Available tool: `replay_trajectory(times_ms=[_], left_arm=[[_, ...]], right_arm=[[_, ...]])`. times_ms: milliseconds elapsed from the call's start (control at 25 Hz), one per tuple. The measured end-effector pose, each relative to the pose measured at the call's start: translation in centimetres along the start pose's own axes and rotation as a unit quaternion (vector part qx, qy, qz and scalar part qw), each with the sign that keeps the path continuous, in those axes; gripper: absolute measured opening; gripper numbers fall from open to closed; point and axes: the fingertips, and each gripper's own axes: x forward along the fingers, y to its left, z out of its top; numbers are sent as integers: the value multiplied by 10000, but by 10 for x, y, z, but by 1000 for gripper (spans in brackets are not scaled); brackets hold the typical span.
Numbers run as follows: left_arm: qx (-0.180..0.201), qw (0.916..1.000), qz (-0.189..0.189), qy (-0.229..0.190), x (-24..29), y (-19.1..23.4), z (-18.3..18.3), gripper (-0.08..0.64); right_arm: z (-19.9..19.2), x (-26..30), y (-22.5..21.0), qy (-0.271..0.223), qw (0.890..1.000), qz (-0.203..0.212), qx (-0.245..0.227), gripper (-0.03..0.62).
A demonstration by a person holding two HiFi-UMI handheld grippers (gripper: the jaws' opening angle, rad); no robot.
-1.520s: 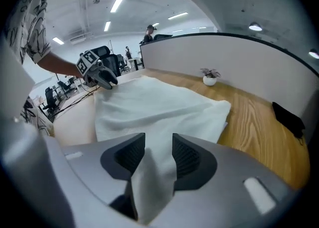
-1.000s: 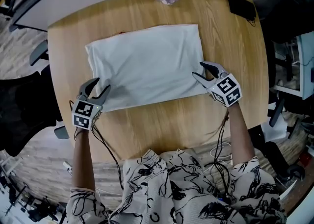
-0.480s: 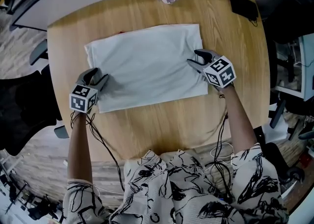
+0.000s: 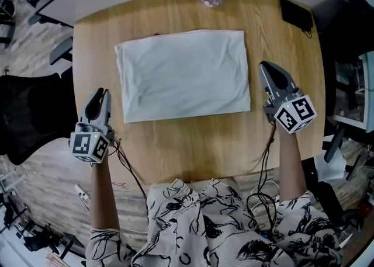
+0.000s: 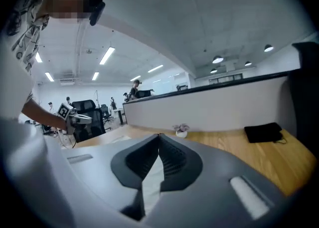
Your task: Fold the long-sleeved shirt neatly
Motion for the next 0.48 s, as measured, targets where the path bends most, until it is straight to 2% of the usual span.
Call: replay_trajectory(times_ms=[40,80,120,280,400,480], left_arm=[[9,9999,102,-130,-14,-3,7,58],[19,9995,181,-239,-27,-6,13,14],[4,9991,245,-343,-39,-10,19,5],[-122,9957,464,-794,-89,-24,45,5],[-26,9900,698,-1225,-129,-33,70,5],[-40,9855,761,-1517,-158,-40,86,5]], right_arm=[[9,-13,3,-144,9998,-108,-3,6],[17,-25,6,-254,9995,-197,-16,7],[24,-35,11,-338,9990,-272,-49,8],[49,-80,38,-635,9944,-664,-515,6],[78,-120,70,-1040,9833,-1048,-1067,6],[98,-149,97,-1318,9759,-1177,-1277,6]])
